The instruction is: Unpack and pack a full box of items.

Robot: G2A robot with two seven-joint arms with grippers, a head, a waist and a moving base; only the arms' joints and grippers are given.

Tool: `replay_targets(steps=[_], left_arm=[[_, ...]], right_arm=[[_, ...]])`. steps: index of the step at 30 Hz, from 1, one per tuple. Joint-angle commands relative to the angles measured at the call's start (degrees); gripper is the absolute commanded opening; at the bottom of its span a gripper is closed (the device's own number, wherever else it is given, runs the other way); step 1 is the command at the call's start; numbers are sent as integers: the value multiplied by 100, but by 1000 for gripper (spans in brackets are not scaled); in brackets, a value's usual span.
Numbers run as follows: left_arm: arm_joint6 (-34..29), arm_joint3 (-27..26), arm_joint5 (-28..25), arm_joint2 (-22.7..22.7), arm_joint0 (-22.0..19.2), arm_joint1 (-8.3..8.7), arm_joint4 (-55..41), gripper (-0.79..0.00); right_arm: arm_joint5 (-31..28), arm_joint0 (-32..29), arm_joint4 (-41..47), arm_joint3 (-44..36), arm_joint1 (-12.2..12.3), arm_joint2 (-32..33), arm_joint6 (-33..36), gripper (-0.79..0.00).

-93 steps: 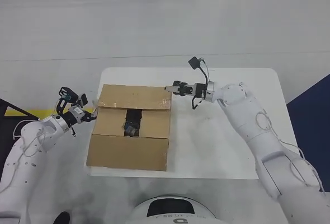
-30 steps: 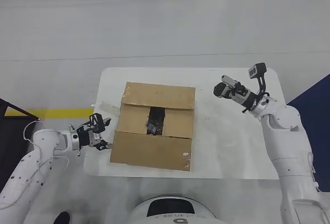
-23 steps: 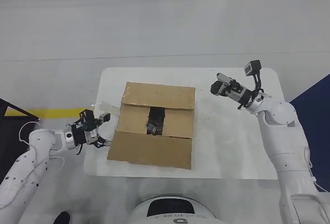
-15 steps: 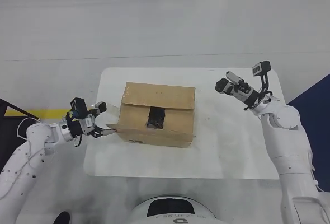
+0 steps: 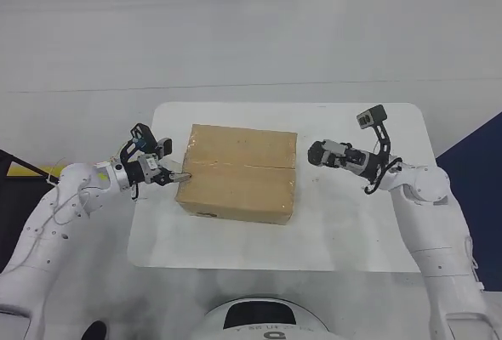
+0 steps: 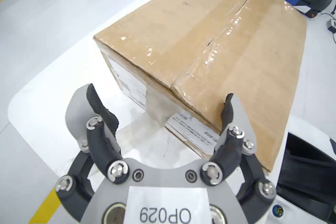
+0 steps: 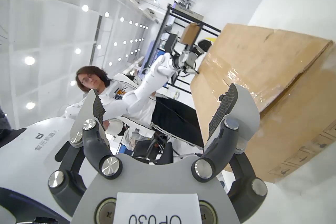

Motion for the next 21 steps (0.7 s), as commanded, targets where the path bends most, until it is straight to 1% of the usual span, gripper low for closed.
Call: replay_targets(steps=[1,5,8,13,16,19,21], left_arm=[[88,54,-30,-38,-14,-3,-25,0],[326,130,-85,-213,64,24,-20,0],[525,189,-118,-405,213,63,-14,0],[789,291,-158,-708,444,126,6,0],[799,323,-128,-852,588,170,229,0],[740,283,148,-837,702,173,595,0],[717,204,271,-746,741,158,853,0]], right_arm=[[232,147,-322,88,-22,-271,-93,0],[712,500,-1042,389,-81,-827,-391,0],[901,683,-1209,573,-120,-1092,-495,0],[830,776,-1194,651,-132,-1182,-579,0],[830,776,-1194,651,-132,-1182,-579,0],[830,776,-1194,651,-132,-1182,-579,0],[830,776,-1194,651,-132,-1182,-579,0]])
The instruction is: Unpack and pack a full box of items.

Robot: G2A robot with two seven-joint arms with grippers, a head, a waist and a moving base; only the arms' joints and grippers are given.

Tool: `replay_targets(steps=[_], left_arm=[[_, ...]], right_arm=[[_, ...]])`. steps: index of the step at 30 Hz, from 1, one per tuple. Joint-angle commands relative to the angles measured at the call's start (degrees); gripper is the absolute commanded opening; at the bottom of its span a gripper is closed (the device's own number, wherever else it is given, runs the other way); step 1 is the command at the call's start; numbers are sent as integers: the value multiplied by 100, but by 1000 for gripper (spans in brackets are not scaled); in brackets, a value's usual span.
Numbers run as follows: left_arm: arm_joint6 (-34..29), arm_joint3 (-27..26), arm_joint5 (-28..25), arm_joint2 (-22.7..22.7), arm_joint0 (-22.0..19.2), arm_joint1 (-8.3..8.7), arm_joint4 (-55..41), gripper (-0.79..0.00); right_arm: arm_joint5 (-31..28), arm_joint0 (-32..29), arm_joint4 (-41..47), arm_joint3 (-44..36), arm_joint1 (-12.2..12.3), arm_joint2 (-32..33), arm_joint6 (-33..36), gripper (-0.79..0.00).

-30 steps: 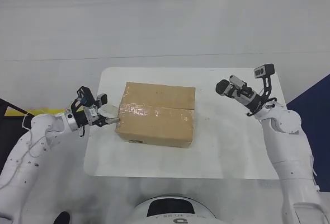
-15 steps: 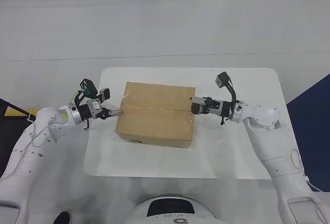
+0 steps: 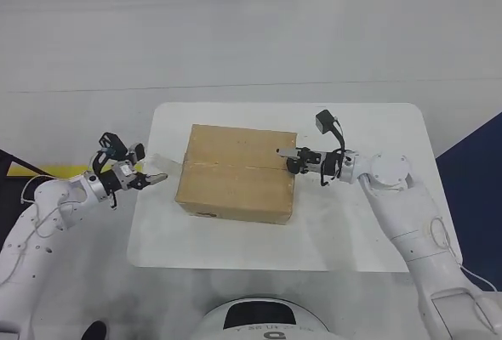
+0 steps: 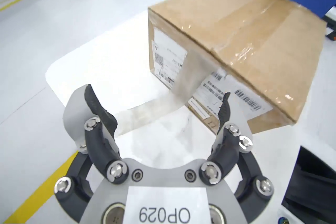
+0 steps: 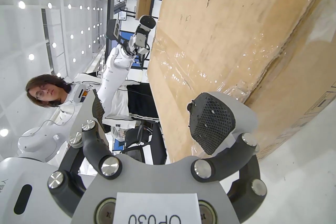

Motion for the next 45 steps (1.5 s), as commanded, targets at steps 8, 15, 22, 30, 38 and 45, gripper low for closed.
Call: replay_targets(steps=[8,15,22,30,38,45], left_arm=[[264,-321,546,401,-28,-124,659,0],[608,-175,961,511,-155,-220,693,0],[1006,-17,932,337,-166,-219,653,0],[875,-130,896,375,-111,-246,737,0],[406,-530,1387,772,3,-384,800,0],[224,-591,1836,854,-125,-498,504,0]], right_arm=[[0,0,0,0,0,0,1,0],[0,0,0,0,0,0,1,0],[0,0,0,0,0,0,1,0],[0,0,0,0,0,0,1,0],[0,0,0,0,0,0,1,0],[0,0,0,0,0,0,1,0]])
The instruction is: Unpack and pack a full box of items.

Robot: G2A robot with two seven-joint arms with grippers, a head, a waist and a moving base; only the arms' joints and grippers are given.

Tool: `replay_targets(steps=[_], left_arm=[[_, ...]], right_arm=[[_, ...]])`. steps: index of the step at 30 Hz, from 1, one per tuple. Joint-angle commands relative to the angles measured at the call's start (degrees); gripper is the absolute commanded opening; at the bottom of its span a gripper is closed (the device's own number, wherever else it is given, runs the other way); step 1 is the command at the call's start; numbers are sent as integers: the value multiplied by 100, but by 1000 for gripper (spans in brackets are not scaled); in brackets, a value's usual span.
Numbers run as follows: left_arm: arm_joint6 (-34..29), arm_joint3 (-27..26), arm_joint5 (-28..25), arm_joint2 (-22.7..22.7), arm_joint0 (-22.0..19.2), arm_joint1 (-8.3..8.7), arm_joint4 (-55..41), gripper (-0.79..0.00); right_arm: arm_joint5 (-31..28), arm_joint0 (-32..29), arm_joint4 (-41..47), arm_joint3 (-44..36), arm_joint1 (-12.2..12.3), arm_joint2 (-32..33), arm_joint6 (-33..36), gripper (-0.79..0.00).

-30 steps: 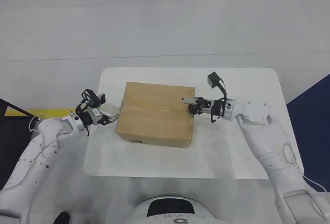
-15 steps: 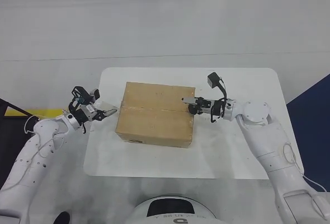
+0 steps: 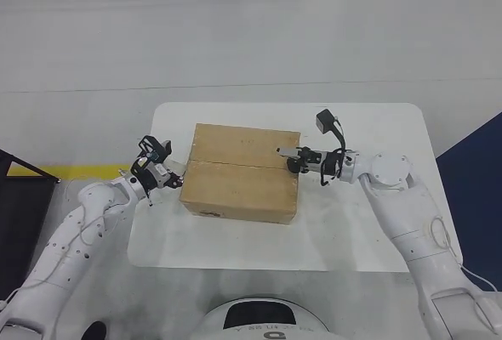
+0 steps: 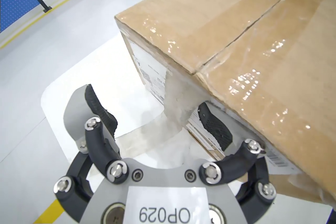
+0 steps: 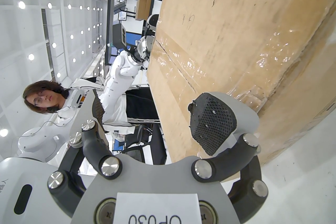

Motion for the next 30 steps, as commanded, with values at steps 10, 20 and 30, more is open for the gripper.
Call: replay_targets(steps=[10,20,30], left_arm=[[-230,104,377,37,-235,-145,-460,0],[-412,62,711,-286,73,-133,-673,0],[-527,-173,862,-573,352,-119,-804,0]], right_arm=[[0,0,0,0,0,0,0,0],[0,0,0,0,0,0,0,0],[0,0,0,0,0,0,0,0]])
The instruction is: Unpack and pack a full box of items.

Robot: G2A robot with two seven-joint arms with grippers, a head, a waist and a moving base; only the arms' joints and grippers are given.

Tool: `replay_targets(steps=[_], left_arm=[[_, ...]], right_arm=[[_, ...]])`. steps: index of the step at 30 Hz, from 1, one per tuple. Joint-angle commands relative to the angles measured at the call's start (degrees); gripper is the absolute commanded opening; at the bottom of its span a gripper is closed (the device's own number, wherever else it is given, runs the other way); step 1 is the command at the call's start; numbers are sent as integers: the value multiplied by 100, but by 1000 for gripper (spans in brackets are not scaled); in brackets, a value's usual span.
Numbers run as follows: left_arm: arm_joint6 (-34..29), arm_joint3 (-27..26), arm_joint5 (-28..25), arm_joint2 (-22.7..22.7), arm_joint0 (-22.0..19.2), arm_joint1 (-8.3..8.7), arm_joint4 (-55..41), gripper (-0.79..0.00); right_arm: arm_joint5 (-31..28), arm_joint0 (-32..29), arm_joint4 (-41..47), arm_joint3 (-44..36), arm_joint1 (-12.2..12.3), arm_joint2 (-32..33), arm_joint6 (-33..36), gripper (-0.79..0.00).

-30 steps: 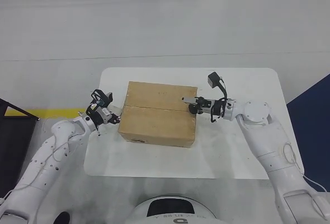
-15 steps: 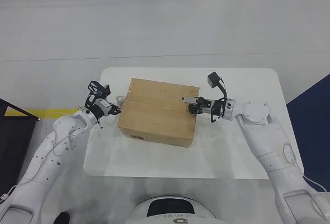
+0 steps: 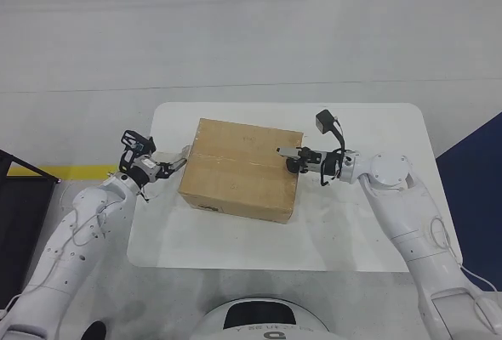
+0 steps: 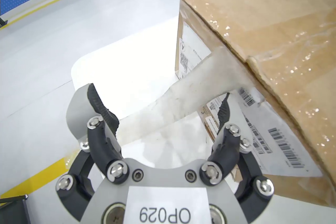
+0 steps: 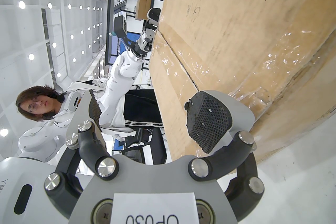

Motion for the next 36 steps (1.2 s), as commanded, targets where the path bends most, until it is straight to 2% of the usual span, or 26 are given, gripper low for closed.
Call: replay_targets(steps=[1,9,13,26,30,34,36], left_arm=[[-25,-101,14,-67,27,4,-30,0],[-33,-367,210,-547,84,33,-287,0],[-243,-598,183,-689,55,53,-190,0],[-1049,-1139,188,-362,-317,-44,79,0],[-948,-1085,111,-434,-33,-44,-92,0],[-553,-968,-269,-574,448,-27,-441,0],[-513,-947,-394,-628,638,-4,-303,0]], right_arm=[[0,0,0,0,0,0,0,0],[0,0,0,0,0,0,0,0],[0,0,0,0,0,0,0,0],[0,0,0,0,0,0,0,0],[0,0,0,0,0,0,0,0],[0,0,0,0,0,0,0,0],[0,0,0,0,0,0,0,0]])
